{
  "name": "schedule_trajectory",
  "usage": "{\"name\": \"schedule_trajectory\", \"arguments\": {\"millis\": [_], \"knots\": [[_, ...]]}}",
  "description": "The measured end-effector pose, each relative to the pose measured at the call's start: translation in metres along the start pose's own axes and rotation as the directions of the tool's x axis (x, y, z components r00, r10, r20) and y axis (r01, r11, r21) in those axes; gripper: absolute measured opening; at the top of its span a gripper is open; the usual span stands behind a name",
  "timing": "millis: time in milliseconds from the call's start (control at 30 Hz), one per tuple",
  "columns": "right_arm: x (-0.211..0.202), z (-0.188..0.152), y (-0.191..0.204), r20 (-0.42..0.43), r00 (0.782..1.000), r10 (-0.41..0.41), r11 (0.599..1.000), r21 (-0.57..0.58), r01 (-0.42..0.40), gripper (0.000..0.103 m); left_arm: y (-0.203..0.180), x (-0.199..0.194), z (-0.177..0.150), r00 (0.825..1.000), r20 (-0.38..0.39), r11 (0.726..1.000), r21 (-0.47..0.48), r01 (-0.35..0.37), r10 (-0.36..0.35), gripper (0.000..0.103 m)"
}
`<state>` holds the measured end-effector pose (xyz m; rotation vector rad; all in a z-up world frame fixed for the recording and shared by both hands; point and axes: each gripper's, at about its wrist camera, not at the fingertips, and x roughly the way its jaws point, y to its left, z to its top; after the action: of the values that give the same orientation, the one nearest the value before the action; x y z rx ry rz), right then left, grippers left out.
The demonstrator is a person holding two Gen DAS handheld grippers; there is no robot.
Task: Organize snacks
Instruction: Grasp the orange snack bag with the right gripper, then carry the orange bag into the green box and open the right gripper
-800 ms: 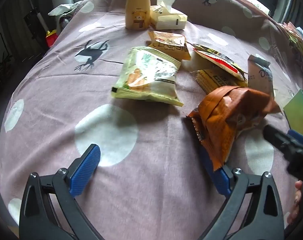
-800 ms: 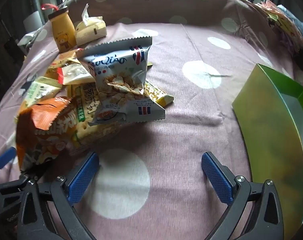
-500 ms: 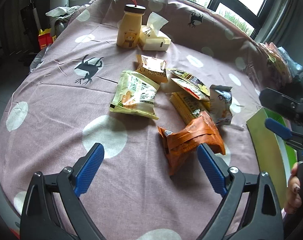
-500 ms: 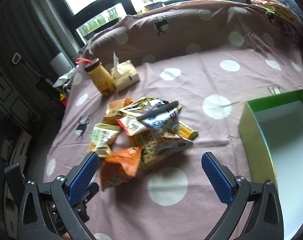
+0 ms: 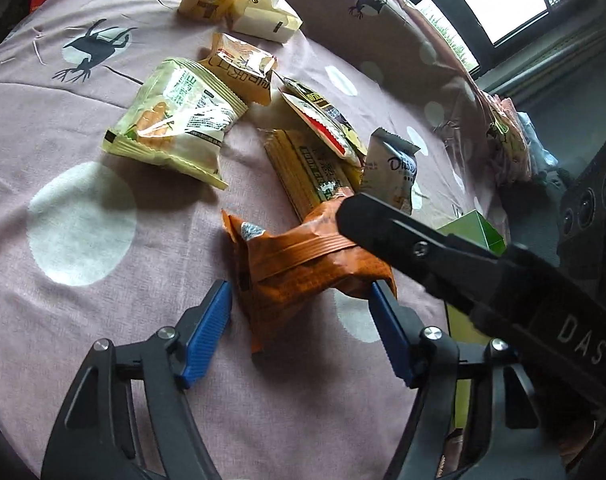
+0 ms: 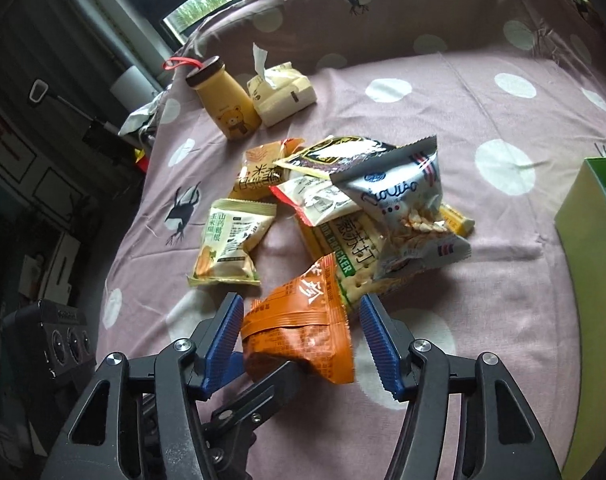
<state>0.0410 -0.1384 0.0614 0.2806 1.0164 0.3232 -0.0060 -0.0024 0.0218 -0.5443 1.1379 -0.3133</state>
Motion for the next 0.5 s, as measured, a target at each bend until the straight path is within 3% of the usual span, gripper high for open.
{"name": "schedule_trajectory", "arguments": {"millis": [100,167,233,400,500], "knots": [[0.007,0.000,0.004,0.003,0.999,-0.045,0.999,-0.020,0.045,0.061,0.006,0.006,0.003,1.000,-0.011,1.000,0.004,0.020,-0.020,0.063],[0.010,-0.001,0.003,-0.010,0.999,-0.047,0.999,-0.027,0.047,0.060,0.004,0.006,0.001,1.000,0.004,0.999,0.031,0.030,-0.030,0.048],[0.014,-0.002,0.002,-0.030,0.998,-0.054,0.998,-0.046,0.053,0.059,-0.001,0.008,-0.001,1.000,0.028,0.997,0.081,-0.008,0.006,0.043],[0.010,-0.009,0.002,-0.022,0.999,-0.024,0.998,-0.051,0.023,0.059,-0.008,0.003,-0.001,0.996,0.075,0.987,0.147,-0.062,0.051,0.040],[-0.004,-0.011,0.005,0.017,1.000,-0.006,0.999,-0.054,0.007,0.059,-0.019,-0.009,-0.001,0.991,0.125,0.979,0.194,-0.059,0.035,0.039]]}}
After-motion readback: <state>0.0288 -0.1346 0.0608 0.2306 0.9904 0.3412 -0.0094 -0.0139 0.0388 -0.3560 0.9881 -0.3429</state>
